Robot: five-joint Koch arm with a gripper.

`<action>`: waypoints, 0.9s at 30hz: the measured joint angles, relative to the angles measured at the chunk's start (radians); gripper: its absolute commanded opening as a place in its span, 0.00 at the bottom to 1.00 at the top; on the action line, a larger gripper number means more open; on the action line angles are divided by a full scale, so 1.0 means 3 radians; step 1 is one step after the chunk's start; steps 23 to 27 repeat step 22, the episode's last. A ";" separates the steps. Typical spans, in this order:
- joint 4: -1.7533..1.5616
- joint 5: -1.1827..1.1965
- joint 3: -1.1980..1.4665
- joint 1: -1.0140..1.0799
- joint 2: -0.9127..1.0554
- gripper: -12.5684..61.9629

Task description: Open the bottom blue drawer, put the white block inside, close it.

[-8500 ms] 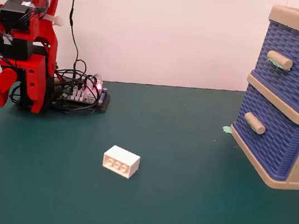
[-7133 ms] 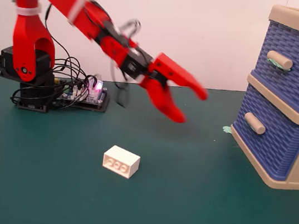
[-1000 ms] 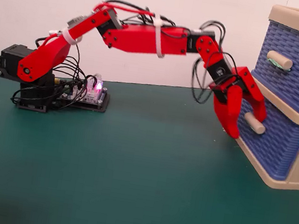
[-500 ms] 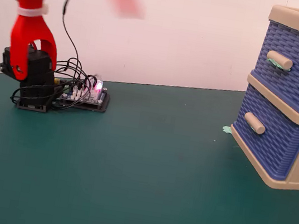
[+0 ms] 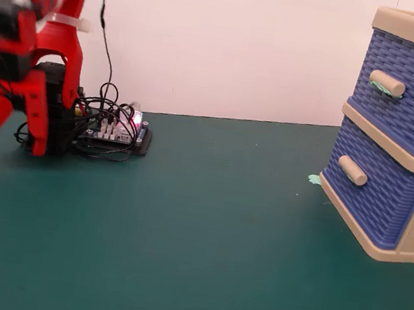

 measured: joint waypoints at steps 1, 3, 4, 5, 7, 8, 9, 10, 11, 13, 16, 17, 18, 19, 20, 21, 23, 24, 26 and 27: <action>-0.0010 0.0000 0.0159 0.0010 0.0128 0.63; 0.0026 0.0000 0.0143 0.0015 0.0128 0.63; 0.0087 0.0000 0.0112 0.0015 0.0128 0.63; 0.0112 0.0000 0.0097 0.0020 0.0128 0.63; 0.0128 0.0000 0.0092 0.0020 0.0128 0.63; 0.0128 0.0000 0.0097 0.0020 0.0128 0.63; 0.0128 0.0000 0.0097 0.0020 0.0128 0.63; 0.0128 0.0000 0.0097 0.0020 0.0128 0.63; 0.0128 0.0000 0.0097 0.0020 0.0128 0.63; 0.0128 0.0000 0.0097 0.0020 0.0128 0.63; 0.0123 0.0000 0.0097 0.0020 0.0128 0.63; 0.0128 0.0000 0.0097 0.0020 0.0128 0.63; 0.0128 0.0000 0.0097 0.0020 0.0128 0.63; 0.0128 0.0000 0.0097 0.0020 0.0128 0.63; 0.0128 0.0000 0.0097 0.0020 0.0128 0.63; 0.0128 0.0000 0.0097 0.0020 0.0128 0.63; 0.0128 0.0000 0.0097 0.0020 0.0128 0.63; 0.0128 0.0000 0.0097 0.0020 0.0128 0.63; 0.0128 0.0000 0.0097 0.0020 0.0128 0.63; 0.0128 0.0000 0.0097 0.0020 0.0128 0.63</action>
